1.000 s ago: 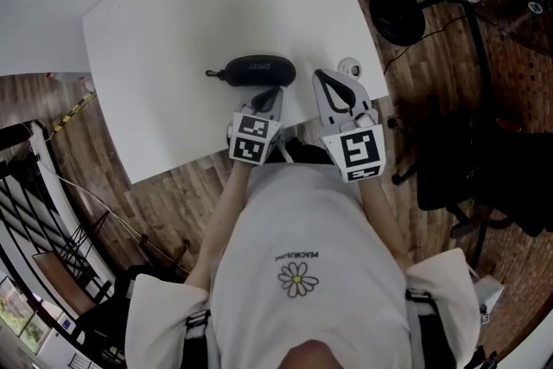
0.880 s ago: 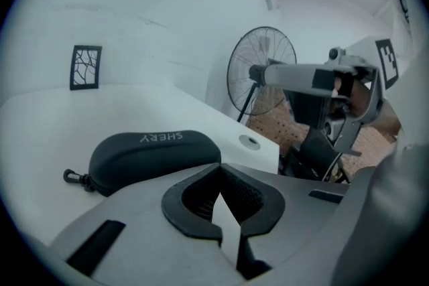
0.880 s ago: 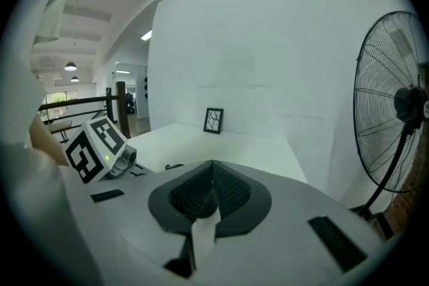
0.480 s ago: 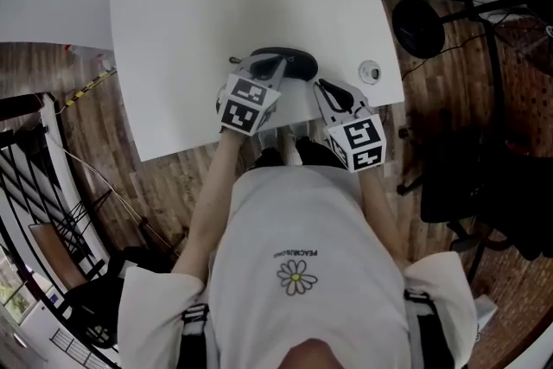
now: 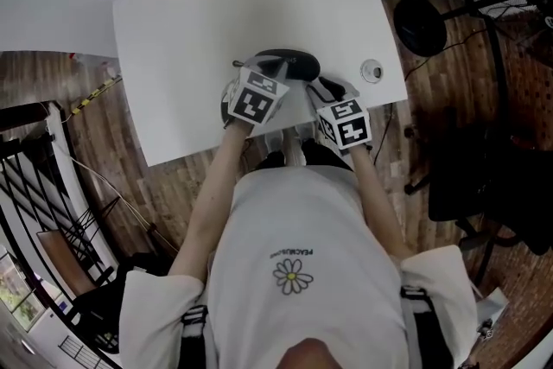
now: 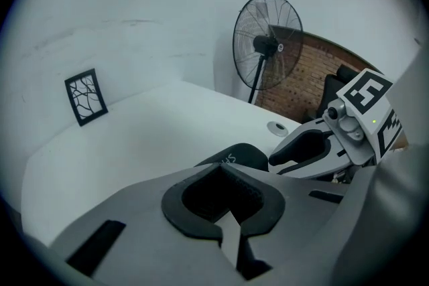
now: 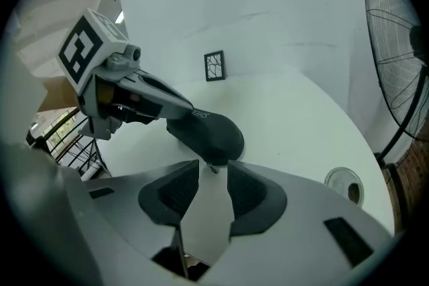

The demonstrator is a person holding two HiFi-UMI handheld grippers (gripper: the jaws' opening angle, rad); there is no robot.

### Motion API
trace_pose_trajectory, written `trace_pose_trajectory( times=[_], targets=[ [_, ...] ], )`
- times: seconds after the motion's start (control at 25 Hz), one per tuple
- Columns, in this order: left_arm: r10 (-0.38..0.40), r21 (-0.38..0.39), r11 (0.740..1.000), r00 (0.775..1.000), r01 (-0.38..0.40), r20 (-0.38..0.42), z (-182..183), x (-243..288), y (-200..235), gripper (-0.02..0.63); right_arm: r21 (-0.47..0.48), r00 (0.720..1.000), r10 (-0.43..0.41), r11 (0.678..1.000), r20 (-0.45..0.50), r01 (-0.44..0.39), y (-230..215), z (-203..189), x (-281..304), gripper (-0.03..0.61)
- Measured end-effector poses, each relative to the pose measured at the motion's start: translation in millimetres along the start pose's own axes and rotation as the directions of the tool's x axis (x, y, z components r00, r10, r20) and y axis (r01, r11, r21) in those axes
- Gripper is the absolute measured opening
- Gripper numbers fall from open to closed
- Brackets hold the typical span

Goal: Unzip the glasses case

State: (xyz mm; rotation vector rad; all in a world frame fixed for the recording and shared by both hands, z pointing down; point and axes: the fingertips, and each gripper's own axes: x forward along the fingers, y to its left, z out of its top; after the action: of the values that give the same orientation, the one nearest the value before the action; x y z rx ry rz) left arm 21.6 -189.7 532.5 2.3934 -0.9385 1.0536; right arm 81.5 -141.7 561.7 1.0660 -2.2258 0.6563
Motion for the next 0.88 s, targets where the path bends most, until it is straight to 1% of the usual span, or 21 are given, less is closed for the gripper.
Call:
trace_pose_trajectory(
  times=[0.16,0.32,0.48,0.6,0.76,0.88],
  targets=[
    [-0.016,-0.029,0.999,1.000,0.016,0.010,1,-2,0,0.012,0.004,0.999,-0.021,1.000,-0.028,0.021,-1,1,5,0.115],
    [-0.016,-0.034,0.999,1.000,0.016,0.013,1,-1,2,0.012,0.013,0.998,-0.042,0.999,-0.055,0.043,-4,0,8,0.106],
    [-0.010,-0.044,0.999,1.000,0.011,0.015,1,-1,2,0.012,0.028,0.995,-0.036,0.999,-0.096,0.039,-1,-7,11,0.106],
    [-0.017,-0.057,0.998,1.000,0.018,0.018,2,-1,1,0.012,0.040,0.995,-0.026,0.999,-0.101,0.030,0,-8,15,0.106],
    [-0.021,-0.061,0.998,1.000,0.022,0.022,3,-1,2,0.012,0.057,0.992,-0.032,0.998,-0.119,0.039,-1,-9,21,0.100],
    [-0.018,-0.064,0.998,0.999,0.020,0.028,2,-1,2,0.012,0.054,0.991,-0.038,0.998,-0.131,0.045,0,-9,23,0.096]
  ],
)
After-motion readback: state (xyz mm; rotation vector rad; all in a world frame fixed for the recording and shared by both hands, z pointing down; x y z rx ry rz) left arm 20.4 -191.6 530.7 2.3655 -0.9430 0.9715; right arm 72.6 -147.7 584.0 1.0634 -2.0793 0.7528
